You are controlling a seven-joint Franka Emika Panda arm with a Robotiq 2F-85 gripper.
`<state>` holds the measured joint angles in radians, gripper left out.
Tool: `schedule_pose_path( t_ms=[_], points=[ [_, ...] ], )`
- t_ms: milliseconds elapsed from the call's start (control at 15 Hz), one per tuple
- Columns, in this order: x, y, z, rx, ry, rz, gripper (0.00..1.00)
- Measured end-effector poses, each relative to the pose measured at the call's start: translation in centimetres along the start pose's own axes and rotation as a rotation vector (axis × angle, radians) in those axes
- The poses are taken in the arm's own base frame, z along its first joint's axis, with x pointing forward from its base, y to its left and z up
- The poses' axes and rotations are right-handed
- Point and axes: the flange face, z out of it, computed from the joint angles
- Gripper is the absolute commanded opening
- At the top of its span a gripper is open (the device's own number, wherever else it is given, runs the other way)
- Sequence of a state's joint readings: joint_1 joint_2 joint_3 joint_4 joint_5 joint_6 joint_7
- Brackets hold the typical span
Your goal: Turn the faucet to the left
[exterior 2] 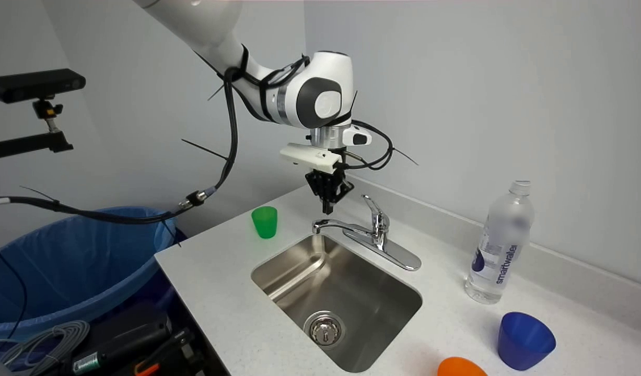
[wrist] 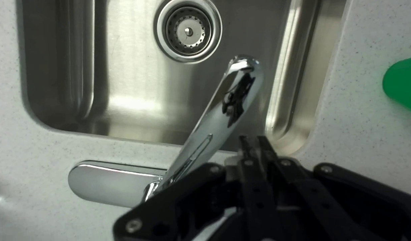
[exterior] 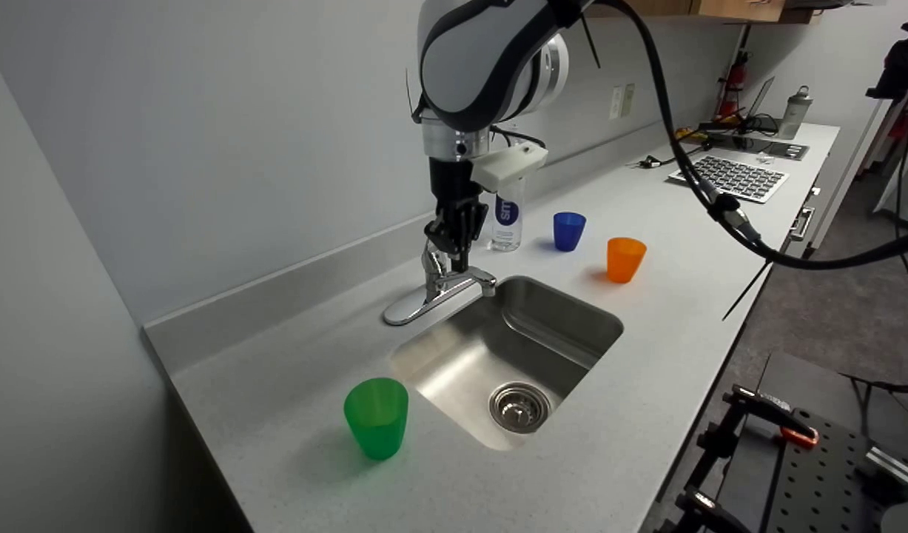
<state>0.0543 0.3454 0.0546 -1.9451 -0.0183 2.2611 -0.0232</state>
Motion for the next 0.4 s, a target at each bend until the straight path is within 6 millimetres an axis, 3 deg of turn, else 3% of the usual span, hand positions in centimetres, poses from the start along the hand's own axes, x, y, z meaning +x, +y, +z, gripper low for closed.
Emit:
schedule_pose_path(
  t_ms=[133,400],
  points=[
    [0.26,0.02,-0.4,0.0,0.009,0.001,0.26],
    [0.32,0.02,-0.49,0.0,0.011,0.002,0.27]
  ],
)
